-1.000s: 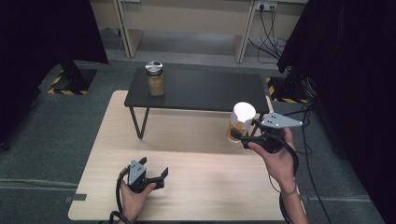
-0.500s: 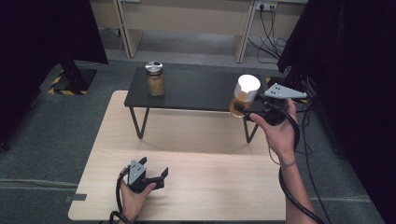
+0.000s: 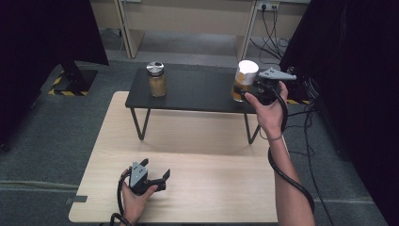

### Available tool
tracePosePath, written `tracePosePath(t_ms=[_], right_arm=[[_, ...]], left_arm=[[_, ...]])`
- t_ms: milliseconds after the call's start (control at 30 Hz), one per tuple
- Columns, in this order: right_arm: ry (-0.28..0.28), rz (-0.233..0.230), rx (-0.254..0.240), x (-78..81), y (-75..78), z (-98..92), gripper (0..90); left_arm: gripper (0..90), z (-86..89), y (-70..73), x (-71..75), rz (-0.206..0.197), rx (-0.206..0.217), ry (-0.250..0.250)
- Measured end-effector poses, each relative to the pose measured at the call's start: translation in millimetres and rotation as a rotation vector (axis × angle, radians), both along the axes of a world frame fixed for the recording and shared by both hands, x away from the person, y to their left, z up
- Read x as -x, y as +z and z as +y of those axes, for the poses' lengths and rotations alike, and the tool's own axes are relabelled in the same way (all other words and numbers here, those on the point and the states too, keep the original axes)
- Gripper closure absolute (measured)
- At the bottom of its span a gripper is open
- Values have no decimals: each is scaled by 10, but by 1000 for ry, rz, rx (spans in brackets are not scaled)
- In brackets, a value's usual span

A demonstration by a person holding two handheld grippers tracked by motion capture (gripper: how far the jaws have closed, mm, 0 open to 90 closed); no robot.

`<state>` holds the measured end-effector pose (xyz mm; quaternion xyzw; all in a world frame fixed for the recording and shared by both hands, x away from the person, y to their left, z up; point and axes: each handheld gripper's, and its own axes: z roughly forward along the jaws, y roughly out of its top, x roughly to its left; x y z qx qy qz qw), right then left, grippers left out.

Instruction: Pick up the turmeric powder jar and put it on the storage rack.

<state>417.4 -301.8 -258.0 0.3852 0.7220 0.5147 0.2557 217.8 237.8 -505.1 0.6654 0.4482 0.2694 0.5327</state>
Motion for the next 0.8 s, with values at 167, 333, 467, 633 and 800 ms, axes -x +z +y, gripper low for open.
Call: tracePosePath(t_ms=[167, 333, 467, 633, 800], right_arm=[[-35, 22, 8, -157, -4, 89, 308], [-43, 39, 17, -266, -11, 168, 307], [-48, 44, 26, -306, -30, 207, 308], [-54, 45, 43, -319, -57, 248, 307], [-57, 30, 53, -280, -81, 265, 307]], left_arm=[[1, 4, -4, -3, 1, 7, 0], [1, 6, -3, -5, 2, 7, -1], [1, 7, -5, -4, 1, 8, -1], [1, 5, -2, -5, 2, 5, -1], [1, 2, -4, -3, -1, 4, -1]])
